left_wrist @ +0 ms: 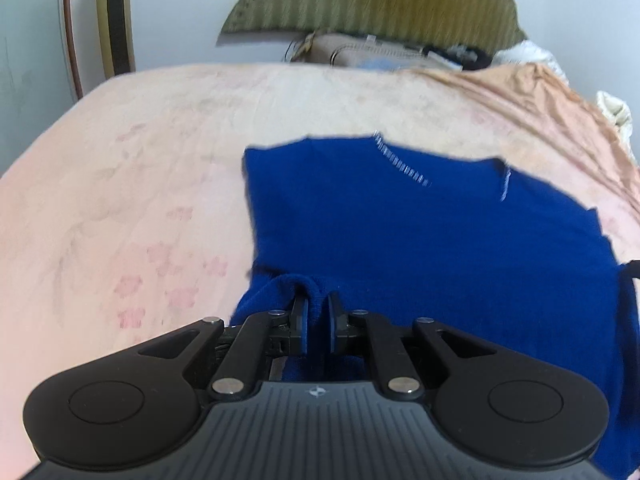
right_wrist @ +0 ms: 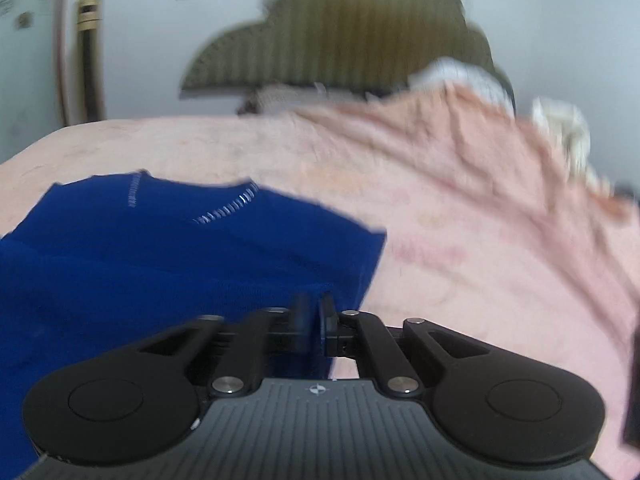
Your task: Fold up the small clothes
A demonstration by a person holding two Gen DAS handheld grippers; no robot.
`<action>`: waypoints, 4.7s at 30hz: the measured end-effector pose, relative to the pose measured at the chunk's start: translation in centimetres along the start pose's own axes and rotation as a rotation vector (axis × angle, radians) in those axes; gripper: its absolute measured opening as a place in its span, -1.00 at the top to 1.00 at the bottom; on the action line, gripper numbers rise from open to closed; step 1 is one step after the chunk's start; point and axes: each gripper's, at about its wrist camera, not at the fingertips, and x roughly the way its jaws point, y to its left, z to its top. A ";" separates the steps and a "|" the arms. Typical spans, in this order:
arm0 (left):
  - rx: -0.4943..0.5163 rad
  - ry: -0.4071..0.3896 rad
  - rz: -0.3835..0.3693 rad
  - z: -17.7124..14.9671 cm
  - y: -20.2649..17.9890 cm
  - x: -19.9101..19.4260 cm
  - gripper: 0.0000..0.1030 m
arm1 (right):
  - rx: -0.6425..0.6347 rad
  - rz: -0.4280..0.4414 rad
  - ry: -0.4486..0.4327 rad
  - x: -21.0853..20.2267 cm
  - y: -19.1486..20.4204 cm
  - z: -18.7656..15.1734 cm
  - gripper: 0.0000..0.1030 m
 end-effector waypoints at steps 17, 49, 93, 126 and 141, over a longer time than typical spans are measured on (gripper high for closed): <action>0.171 -0.039 0.247 -5.5 -6.5 -3.7 -0.57 | 0.071 0.146 -0.042 -7.5 5.9 -5.1 -0.67; 0.117 0.019 0.176 -9.7 -4.7 -7.4 -0.65 | 0.175 0.149 -0.014 -11.0 3.9 -8.8 -0.73; -0.035 -0.150 -0.300 -10.1 2.2 -20.9 0.83 | 0.254 0.470 -0.110 -20.9 -0.7 -9.5 0.80; 0.087 0.251 -0.331 -15.7 -1.8 -13.1 -0.01 | 0.381 0.607 -0.011 -20.6 -3.2 -11.6 0.78; 0.011 0.045 -0.409 -10.5 4.2 -22.0 0.80 | 0.350 0.719 -0.056 -23.1 -4.6 -9.9 0.78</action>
